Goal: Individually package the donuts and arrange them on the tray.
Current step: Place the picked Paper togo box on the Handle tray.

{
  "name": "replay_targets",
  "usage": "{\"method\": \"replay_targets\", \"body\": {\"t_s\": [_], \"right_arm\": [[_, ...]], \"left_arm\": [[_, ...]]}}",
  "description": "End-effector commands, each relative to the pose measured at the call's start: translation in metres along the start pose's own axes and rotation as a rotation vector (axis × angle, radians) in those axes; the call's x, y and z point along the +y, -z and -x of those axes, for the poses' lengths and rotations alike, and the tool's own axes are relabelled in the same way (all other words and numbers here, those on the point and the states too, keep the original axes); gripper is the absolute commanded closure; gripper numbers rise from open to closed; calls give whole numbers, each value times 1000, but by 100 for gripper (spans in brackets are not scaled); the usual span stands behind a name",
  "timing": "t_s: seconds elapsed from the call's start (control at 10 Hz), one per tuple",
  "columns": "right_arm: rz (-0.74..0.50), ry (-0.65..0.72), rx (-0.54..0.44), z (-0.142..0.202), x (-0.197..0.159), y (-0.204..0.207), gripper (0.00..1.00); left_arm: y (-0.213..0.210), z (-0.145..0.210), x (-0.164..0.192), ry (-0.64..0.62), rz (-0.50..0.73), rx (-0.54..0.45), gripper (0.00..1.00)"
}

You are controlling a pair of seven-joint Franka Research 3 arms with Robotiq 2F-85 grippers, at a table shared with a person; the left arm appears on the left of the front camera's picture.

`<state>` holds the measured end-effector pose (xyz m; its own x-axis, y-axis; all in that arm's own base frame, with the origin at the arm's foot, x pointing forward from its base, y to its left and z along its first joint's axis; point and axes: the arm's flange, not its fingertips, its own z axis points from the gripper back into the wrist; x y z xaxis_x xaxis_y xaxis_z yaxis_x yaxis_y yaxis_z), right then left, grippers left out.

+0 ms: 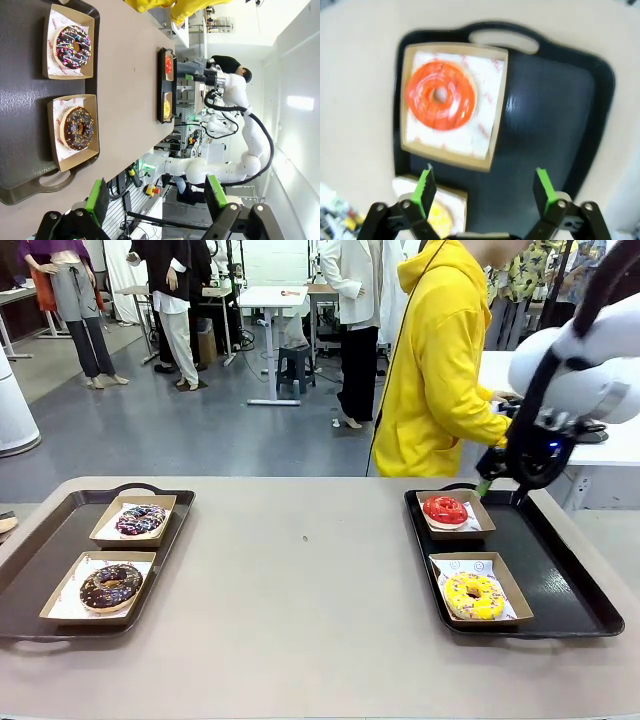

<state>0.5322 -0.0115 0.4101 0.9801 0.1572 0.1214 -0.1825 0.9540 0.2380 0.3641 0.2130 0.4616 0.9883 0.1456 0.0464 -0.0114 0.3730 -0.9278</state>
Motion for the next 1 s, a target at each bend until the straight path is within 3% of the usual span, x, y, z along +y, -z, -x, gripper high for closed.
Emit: {"method": "replay_targets", "body": {"t_s": [0.0, 0.2, 0.4, 0.6, 0.8, 0.9], "right_arm": [[-187, 2, -58, 54, -42, -56, 0], [-569, 64, -180, 71, -107, -96, 0], [-838, 139, -277, 73, -161, -103, 0], [-957, 129, -255, 81, -192, -84, 0], [-981, 93, -145, 88, -219, -52, 0], [-986, 107, -143, 92, -229, -43, 0]], "left_arm": [[-2, 3, -1, 7, -17, 0, 0], [-2, 3, -1, 7, -17, 0, 0], [-2, 3, -1, 7, -17, 0, 0], [-2, 3, -1, 7, -17, 0, 0], [-2, 3, -1, 7, -17, 0, 0], [-2, 3, -1, 7, -17, 0, 0]]}}
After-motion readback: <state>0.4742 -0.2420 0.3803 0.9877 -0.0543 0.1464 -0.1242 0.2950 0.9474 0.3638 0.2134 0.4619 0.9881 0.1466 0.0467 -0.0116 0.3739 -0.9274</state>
